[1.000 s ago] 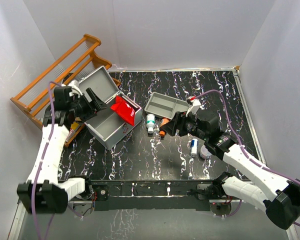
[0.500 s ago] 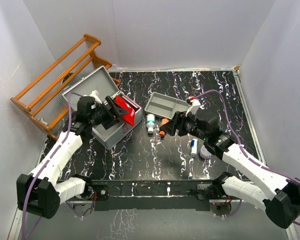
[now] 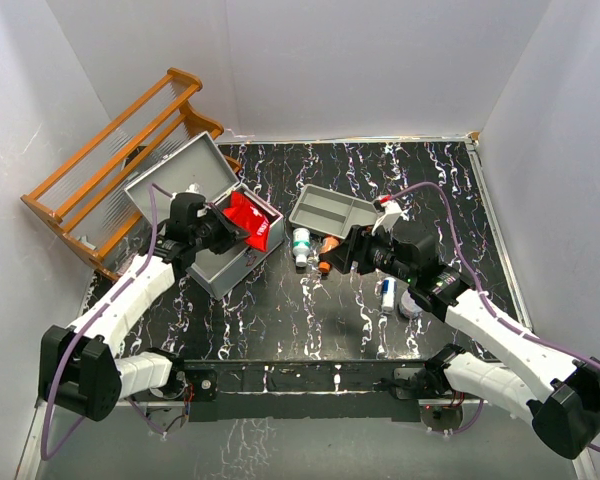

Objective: Organize the medicine kit

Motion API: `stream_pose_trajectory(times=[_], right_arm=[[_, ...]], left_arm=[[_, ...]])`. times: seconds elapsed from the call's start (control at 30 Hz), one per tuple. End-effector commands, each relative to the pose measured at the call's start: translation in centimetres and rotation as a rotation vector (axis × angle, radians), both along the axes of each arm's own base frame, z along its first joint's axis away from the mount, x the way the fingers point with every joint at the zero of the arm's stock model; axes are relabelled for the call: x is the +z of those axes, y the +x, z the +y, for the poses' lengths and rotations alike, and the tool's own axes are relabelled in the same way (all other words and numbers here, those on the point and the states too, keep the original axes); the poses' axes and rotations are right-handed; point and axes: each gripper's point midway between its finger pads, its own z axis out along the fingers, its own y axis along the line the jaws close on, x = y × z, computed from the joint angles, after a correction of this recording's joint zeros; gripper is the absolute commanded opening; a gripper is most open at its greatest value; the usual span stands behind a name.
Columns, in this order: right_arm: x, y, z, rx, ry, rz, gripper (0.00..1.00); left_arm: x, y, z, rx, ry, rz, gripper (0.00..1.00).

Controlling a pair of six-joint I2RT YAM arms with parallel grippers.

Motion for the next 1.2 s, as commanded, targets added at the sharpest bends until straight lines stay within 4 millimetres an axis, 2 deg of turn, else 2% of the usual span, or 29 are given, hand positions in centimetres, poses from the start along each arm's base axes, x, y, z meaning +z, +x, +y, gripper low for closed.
stream_pose_trajectory(times=[0.0, 0.07, 0.2, 0.43, 0.7, 0.87, 1.0, 1.07, 1.17], right_arm=[[1.9, 0.5, 0.1, -0.014, 0.036, -0.07, 0.59], [1.9, 0.5, 0.0, -0.016, 0.035, -0.069, 0.59], [2.0, 0.5, -0.1, -0.019, 0.032, -0.069, 0.59], [2.1, 0.5, 0.0, -0.018, 0.032, -0.068, 0.59], [2.2, 0.5, 0.0, -0.017, 0.036, -0.065, 0.58], [2.0, 0.4, 0.2, -0.009, 0.039, -0.055, 0.58], [1.9, 0.3, 0.4, -0.002, 0.041, -0.049, 0.58], [1.8, 0.3, 0.4, 0.001, 0.041, -0.047, 0.58], [1.7, 0.2, 0.4, 0.002, 0.041, -0.045, 0.57]], left_arm=[[1.9, -0.1, 1.6, -0.015, 0.134, -0.036, 0.0], [2.5, -0.4, 1.7, -0.057, 0.166, -0.021, 0.0], [2.7, -1.4, 2.1, -0.178, 0.196, 0.048, 0.0], [3.2, -2.8, 2.4, -0.347, 0.059, 0.138, 0.0], [3.4, -3.1, 0.5, -0.418, -0.082, 0.172, 0.0], [1.4, -1.3, 0.6, -0.373, -0.095, 0.221, 0.0], [0.4, 0.5, 1.9, -0.306, -0.077, 0.234, 0.0], [-0.3, 1.1, 2.7, -0.28, -0.056, 0.247, 0.07], [-1.2, 1.3, 4.2, -0.226, 0.025, 0.27, 0.23]])
